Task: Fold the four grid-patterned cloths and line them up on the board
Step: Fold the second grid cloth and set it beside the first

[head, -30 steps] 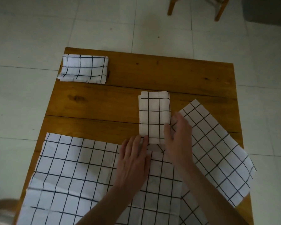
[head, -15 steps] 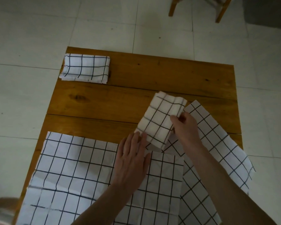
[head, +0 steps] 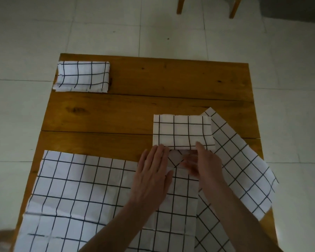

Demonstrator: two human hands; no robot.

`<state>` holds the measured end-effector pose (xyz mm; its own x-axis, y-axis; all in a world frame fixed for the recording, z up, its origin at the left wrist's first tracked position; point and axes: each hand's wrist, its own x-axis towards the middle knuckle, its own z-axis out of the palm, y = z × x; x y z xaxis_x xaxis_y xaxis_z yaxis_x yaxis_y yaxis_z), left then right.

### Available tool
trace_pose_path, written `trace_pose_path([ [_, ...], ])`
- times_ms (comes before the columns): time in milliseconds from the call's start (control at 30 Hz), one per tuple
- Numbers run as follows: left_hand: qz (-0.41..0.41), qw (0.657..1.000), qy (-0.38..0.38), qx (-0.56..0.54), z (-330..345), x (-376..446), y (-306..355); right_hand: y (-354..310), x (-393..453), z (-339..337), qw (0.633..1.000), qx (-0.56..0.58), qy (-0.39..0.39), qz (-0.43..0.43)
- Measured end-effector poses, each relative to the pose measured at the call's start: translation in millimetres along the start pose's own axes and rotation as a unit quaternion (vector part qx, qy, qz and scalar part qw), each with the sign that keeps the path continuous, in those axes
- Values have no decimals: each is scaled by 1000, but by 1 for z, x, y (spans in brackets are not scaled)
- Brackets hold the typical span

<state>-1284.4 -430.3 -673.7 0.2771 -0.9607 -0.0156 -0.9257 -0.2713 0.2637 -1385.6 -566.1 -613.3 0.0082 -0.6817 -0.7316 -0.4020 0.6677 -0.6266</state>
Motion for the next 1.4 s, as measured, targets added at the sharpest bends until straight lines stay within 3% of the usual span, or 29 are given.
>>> trace_pose_path([
  [33,0,1000,-3,2,1,0,0,3,-5,-5,999,-35,8,-38],
  [100,3,1000,-8,10,4,-2,-1,18,-13,-16,964,-153,42,-213],
  [200,6,1000,-10,16,6,-4,-1,44,-8,-24,792,-393,78,-460],
  [267,5,1000,-9,14,7,-4,0,57,1,-19,698,-500,38,-512],
  [367,3,1000,-16,12,8,-3,2,68,7,-8,650,-573,-6,-500],
  [633,-10,999,-26,36,9,-1,2,77,21,-8,641,-599,-38,-478],
  [900,-22,999,-12,22,10,-4,2,79,28,-47,649,-599,-11,-468],
  [1100,-29,999,-18,15,10,-5,1,88,33,-67,691,-590,50,-414],
  [1400,-64,997,3,-36,-2,12,10,80,26,-56,740,-516,104,-419],
])
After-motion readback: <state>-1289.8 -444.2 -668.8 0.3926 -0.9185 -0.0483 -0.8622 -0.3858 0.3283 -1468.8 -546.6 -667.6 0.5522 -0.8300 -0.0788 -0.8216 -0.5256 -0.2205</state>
